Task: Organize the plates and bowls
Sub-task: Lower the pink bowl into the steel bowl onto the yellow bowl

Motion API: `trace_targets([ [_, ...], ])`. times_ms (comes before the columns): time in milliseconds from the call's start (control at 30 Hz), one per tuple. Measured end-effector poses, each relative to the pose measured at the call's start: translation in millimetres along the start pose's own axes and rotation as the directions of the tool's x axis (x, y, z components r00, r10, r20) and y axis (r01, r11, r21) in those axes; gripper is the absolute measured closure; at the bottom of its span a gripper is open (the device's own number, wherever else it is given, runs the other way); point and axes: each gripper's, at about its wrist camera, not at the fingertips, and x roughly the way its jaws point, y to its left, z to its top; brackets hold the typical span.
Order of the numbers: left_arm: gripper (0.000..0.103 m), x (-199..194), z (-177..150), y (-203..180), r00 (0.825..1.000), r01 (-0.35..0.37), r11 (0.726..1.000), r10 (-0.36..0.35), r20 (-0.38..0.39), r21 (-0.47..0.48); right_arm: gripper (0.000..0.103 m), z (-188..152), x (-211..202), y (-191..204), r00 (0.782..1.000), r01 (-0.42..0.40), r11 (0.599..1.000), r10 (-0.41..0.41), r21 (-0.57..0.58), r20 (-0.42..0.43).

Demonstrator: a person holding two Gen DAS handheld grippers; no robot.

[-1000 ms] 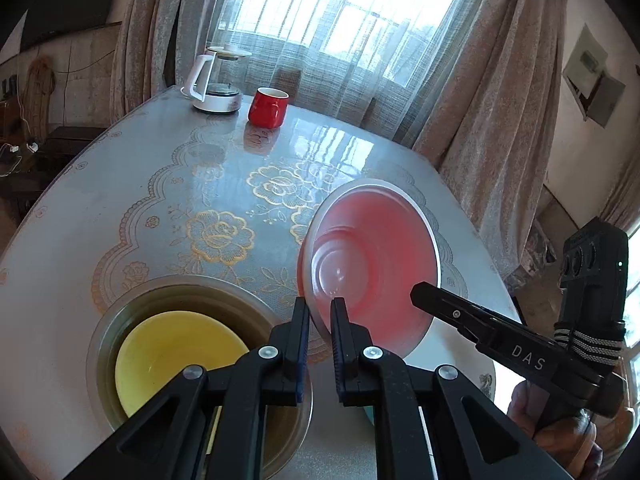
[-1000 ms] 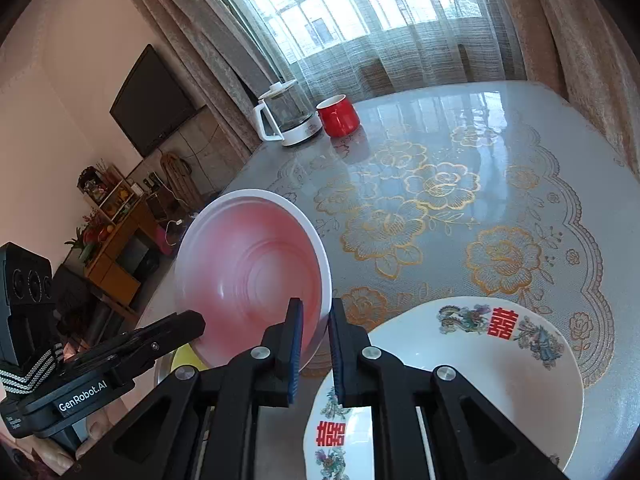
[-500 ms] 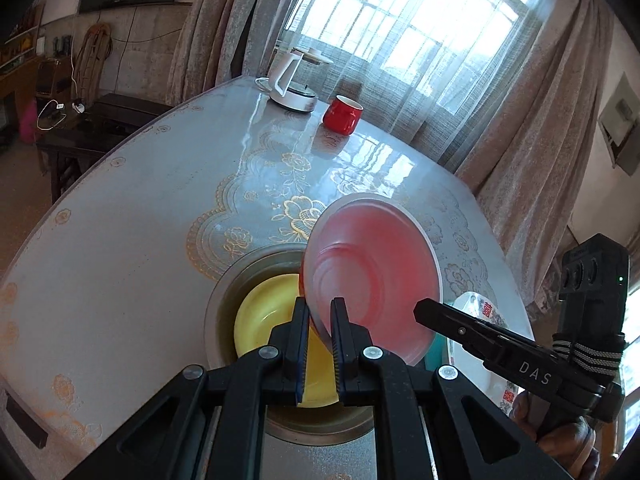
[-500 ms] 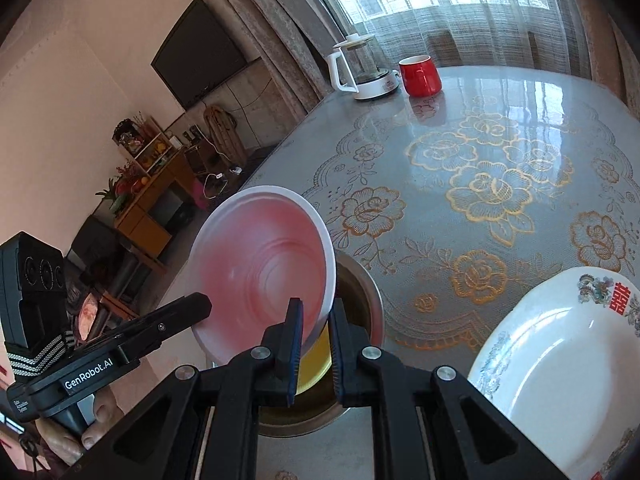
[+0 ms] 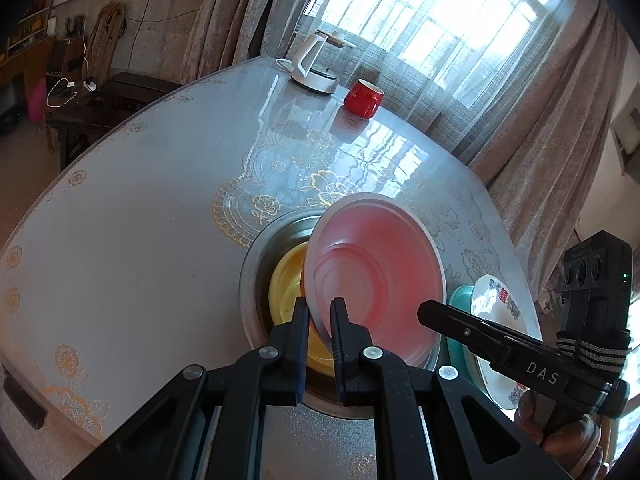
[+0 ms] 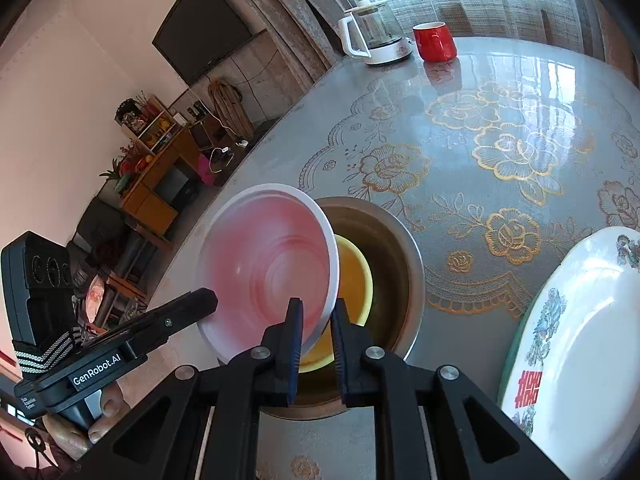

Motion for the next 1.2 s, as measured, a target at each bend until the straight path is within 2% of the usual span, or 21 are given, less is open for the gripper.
trace_targets([
  [433, 0.092, 21.3, -5.2, 4.7, 0.997, -0.056, 0.998, 0.056, -0.049, 0.004, 0.083, -2.9, 14.0, -3.1, 0.998, 0.052, 0.999, -0.052, -0.001, -0.025],
  [967, 0.092, 30.9, -5.6, 2.6, 0.994, -0.101, 0.993, 0.104, -0.04, 0.063, 0.084, -5.9, 23.8, 5.6, 0.986, 0.164, 0.977, -0.167, -0.137, -0.009],
  [1200, 0.091, 31.5, -7.6, -2.2, 0.991, -0.126, 0.987, 0.129, -0.025, 0.095, 0.083, 0.3, 33.8, 9.0, 0.978, 0.195, 0.962, -0.205, -0.19, -0.033],
])
